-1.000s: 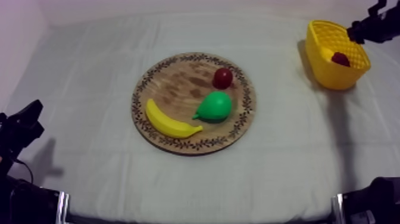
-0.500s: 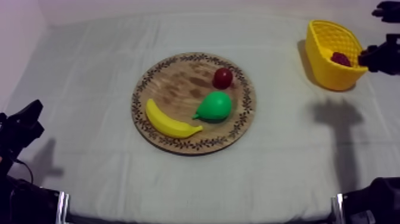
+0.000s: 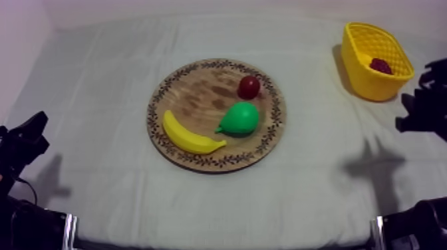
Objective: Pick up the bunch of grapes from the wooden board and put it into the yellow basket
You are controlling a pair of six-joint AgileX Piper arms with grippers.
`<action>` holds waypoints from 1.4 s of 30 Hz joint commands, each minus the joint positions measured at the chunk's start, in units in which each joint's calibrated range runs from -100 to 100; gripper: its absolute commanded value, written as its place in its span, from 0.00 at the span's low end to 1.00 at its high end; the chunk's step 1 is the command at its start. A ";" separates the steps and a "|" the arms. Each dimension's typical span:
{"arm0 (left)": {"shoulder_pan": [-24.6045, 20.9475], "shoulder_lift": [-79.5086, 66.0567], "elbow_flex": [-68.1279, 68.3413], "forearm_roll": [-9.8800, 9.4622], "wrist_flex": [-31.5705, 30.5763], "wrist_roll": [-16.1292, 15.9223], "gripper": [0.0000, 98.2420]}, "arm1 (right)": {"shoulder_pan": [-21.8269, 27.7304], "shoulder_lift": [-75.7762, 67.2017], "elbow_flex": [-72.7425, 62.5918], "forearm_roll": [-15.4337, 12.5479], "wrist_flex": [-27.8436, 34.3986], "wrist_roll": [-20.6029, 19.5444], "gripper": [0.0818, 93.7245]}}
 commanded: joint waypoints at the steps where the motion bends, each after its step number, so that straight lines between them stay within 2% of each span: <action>1: -0.03 0.00 -0.03 0.02 0.02 0.01 0.00 | -0.19 -4.92 3.68 -0.55 -0.36 0.50 0.19; 6: -0.03 0.00 -0.03 0.02 0.02 0.01 0.00 | -0.85 -11.58 8.66 -2.98 -0.72 2.60 0.10; 11: -0.03 0.00 -0.03 0.02 0.02 0.01 0.00 | -1.40 -16.88 10.32 -7.91 0.71 6.60 0.03; 18: -0.03 0.00 -0.03 0.02 0.02 0.01 0.00 | -2.31 -23.71 10.74 -12.06 5.67 6.58 0.01; 21: -0.03 0.00 -0.03 0.02 0.02 0.01 0.00 | -2.76 -25.73 10.80 -11.78 8.55 4.31 0.01; 26: -0.03 0.00 -0.03 0.02 0.02 0.01 0.00 | -4.21 -30.06 10.82 -8.18 14.78 -1.43 0.01; 32: -0.03 0.00 -0.03 0.02 0.02 0.01 0.00 | -5.06 -33.95 10.83 -6.30 20.07 -4.85 0.00; 42: -0.03 0.00 -0.03 0.02 0.02 0.00 0.00 | -5.29 -34.80 10.83 -5.87 21.82 0.62 0.01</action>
